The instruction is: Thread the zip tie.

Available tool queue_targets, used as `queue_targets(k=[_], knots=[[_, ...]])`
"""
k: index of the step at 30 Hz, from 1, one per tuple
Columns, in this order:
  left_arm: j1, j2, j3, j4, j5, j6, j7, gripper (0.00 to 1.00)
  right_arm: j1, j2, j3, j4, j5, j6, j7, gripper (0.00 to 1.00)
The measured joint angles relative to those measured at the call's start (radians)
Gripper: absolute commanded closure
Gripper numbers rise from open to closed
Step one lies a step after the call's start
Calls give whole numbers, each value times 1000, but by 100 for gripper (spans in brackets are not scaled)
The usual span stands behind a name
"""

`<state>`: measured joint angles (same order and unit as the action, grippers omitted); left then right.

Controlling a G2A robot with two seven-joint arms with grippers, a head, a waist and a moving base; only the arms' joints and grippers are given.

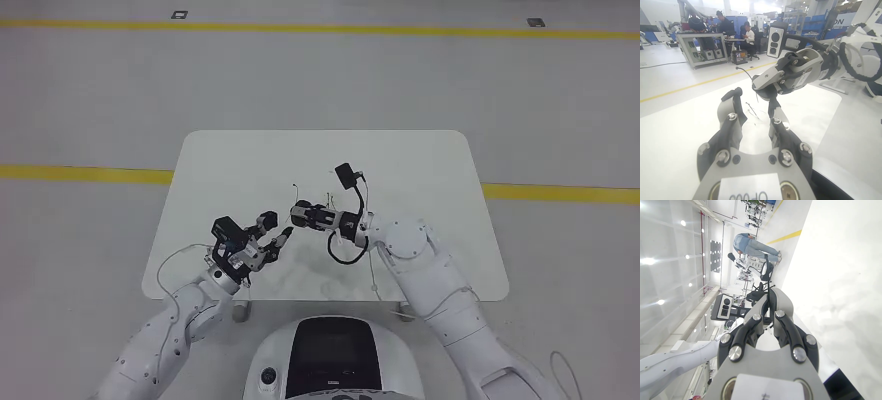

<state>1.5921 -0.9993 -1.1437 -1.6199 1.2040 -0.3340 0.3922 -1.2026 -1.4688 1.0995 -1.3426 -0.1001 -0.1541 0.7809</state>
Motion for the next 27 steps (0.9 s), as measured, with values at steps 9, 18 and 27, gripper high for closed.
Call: queue_targets(k=[9,18,27], knots=[[3,-2,-2,-2,5,-1,1,72,3,9,-12,-4,9,-11,5,100],[3,-4,-4,-1,5,-3,0,78,7,17,-29,-6,10,-27,3,100],[2,-5,-4,3,4,-6,0,83,14,23,-44,-3,19,-28,-5,100]])
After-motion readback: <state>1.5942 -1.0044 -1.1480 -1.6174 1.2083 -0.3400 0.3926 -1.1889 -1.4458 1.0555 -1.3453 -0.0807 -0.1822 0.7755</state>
